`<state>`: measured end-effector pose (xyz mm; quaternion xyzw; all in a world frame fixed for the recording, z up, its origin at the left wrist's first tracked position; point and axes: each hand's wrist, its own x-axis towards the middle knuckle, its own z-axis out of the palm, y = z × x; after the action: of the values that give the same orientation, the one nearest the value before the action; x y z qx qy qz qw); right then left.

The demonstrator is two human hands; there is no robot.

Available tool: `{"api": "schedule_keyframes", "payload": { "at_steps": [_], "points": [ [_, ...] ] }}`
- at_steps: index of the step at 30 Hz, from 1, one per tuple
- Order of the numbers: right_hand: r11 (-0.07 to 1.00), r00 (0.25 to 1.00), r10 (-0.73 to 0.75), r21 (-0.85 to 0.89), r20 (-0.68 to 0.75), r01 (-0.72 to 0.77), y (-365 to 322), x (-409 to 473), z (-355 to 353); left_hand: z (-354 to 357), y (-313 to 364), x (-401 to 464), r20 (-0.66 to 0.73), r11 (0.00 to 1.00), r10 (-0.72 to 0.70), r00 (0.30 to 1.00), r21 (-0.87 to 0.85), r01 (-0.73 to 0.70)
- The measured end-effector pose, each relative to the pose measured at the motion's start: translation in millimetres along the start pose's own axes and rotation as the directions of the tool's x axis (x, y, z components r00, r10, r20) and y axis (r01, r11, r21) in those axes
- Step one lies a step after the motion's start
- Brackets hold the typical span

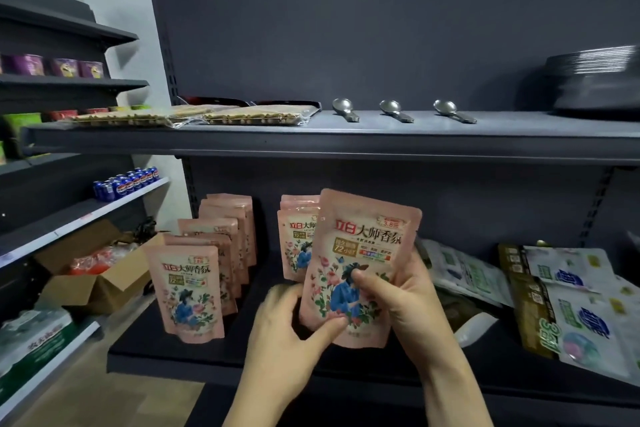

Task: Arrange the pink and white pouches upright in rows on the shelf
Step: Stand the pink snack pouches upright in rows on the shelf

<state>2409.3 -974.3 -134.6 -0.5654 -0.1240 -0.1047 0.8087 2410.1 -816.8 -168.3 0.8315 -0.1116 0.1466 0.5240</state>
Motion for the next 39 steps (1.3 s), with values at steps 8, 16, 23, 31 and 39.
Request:
{"api": "schedule_keyframes", "payload": {
  "at_steps": [8,16,23,31,39],
  "points": [
    [0.990,0.998,-0.063,-0.127,0.021,0.065,12.7,28.1,12.2,-1.8,-15.4,28.7,0.036,0.977,-0.019,0.999,-0.211,0.026],
    [0.926,1.000,0.001,-0.377,-0.031,-0.013,32.6,46.7,1.7,13.1,-35.3,59.4,-0.023,0.981,-0.011,1.000,-0.196,0.006],
    [0.670,0.993,0.056,-0.734,-0.102,-0.113,79.8,65.4,-7.5,33.6,-56.3,77.0,-0.019,0.971,-0.109,0.994,-0.217,0.103],
    [0.665,0.978,0.139,-0.718,-0.154,-0.208,141.7,93.3,-5.0,33.2,-96.3,93.5,-0.094,0.979,-0.195,0.976,-0.081,0.187],
    [0.518,0.949,0.159,-0.795,-0.273,-0.316,154.8,113.6,11.5,36.5,-123.9,111.7,-0.041,0.957,-0.284,0.958,-0.065,0.281]
  ]
}}
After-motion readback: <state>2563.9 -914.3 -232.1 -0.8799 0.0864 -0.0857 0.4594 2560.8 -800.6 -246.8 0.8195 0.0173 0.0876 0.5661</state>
